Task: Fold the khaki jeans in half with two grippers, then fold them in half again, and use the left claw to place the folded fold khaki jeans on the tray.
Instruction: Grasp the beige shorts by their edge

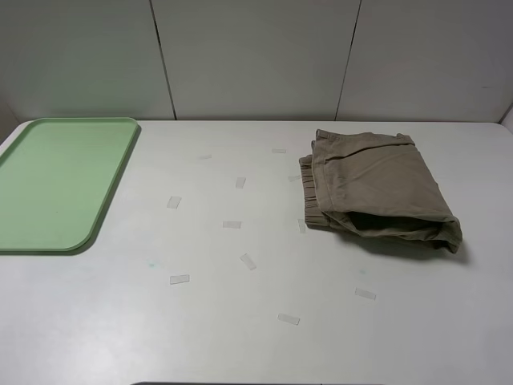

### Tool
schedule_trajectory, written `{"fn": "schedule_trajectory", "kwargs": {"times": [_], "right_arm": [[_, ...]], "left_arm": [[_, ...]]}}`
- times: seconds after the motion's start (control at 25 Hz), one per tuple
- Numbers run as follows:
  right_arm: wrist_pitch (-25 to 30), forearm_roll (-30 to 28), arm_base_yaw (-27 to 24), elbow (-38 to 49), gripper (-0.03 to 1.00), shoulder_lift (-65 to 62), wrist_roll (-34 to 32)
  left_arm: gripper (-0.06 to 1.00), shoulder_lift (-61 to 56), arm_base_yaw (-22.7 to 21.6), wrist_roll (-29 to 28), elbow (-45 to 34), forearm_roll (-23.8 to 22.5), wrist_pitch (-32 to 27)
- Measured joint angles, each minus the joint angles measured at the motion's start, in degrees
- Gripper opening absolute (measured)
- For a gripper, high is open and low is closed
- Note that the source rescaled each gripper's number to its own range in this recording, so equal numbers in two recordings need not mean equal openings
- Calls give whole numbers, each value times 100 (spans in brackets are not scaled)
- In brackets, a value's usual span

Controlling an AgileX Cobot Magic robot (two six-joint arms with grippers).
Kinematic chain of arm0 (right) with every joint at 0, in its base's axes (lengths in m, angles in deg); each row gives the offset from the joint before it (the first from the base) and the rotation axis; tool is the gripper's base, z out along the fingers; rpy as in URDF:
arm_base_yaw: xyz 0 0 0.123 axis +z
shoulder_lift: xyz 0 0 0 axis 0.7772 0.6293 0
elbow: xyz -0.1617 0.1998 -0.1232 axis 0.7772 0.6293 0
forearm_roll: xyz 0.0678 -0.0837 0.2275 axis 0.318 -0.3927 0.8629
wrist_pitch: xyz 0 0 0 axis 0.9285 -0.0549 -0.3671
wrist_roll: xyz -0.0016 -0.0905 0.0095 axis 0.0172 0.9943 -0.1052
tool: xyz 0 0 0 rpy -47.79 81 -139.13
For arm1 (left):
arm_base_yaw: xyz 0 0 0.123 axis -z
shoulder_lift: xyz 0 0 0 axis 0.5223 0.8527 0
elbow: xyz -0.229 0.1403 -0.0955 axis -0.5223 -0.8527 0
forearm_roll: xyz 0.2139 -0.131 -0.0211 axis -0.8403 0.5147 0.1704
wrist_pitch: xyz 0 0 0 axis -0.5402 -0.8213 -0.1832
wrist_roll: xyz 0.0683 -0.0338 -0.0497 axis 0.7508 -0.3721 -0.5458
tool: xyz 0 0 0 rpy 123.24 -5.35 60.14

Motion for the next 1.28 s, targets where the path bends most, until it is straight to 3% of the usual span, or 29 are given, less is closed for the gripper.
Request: {"fn": "schedule_trajectory", "kwargs": {"times": [0.28, 0.64, 0.92, 1.08, 1.28], "right_arm": [[0, 0, 0, 0, 100, 0, 0], [0, 0, 0, 0, 100, 0, 0], [0, 0, 0, 0, 100, 0, 0], [0, 0, 0, 0, 100, 0, 0], [0, 0, 0, 0, 100, 0, 0]], "left_arm": [[100, 2196, -5, 272, 536, 769, 454], [100, 5127, 70, 1655, 1044, 2227, 1605], [100, 7077, 1303, 1787, 1808, 2534, 2867], [100, 8200, 2231, 1544, 2526, 2836, 3462], [100, 9572, 3141, 997, 3682, 2908, 3722]]}}
